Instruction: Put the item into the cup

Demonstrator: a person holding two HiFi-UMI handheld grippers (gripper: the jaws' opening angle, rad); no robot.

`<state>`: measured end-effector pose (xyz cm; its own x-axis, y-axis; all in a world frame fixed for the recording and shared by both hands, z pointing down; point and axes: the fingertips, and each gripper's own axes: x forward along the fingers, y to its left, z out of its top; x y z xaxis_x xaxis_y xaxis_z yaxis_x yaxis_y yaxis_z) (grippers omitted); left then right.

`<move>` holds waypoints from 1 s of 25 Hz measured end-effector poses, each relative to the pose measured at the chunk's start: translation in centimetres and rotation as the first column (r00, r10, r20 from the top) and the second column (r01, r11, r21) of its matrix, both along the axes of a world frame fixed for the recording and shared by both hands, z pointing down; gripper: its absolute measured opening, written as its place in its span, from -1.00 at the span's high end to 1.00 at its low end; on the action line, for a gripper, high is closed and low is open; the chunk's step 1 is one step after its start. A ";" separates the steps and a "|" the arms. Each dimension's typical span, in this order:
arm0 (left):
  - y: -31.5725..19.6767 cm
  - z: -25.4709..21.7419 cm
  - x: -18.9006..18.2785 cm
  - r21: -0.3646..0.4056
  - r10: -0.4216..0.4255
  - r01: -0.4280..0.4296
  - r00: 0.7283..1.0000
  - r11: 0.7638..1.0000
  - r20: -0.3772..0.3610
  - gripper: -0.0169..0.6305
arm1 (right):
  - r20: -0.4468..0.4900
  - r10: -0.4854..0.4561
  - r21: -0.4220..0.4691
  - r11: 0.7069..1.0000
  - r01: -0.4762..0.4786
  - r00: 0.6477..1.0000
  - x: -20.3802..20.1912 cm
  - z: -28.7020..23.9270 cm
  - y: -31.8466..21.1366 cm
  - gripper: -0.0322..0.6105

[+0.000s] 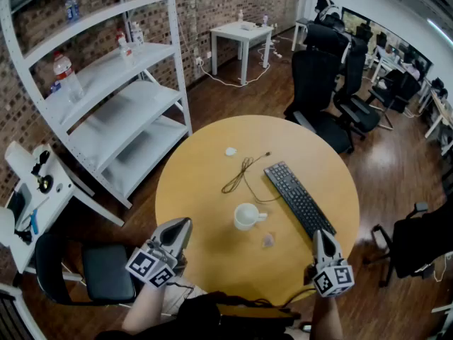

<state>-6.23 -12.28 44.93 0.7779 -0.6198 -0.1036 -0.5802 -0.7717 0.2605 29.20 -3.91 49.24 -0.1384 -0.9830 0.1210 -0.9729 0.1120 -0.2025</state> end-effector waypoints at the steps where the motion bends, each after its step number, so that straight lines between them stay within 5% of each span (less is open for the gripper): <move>1: -0.5 -0.3 -0.1 0.016 0.009 -0.009 1.000 1.000 0.016 0.97 | -0.003 -0.019 -0.021 1.000 0.019 1.000 -0.7 0.8 -1.2 0.87; 6: -1.1 -0.1 -1.2 0.030 0.028 -0.030 0.998 0.999 0.062 0.97 | -0.047 -0.140 -0.190 0.973 0.129 0.989 -4.1 6.3 -4.6 0.51; 13: 0.4 1.4 -3.9 -0.027 -0.039 0.041 0.995 0.999 0.087 0.97 | -0.073 -0.307 -0.410 0.876 0.252 0.949 -7.6 14.2 -6.7 0.23; 25: 2.0 2.5 -7.3 -0.072 -0.143 0.150 0.984 0.986 0.103 0.97 | -0.162 -0.371 -0.602 0.771 0.207 0.914 -9.9 22.8 -8.0 0.22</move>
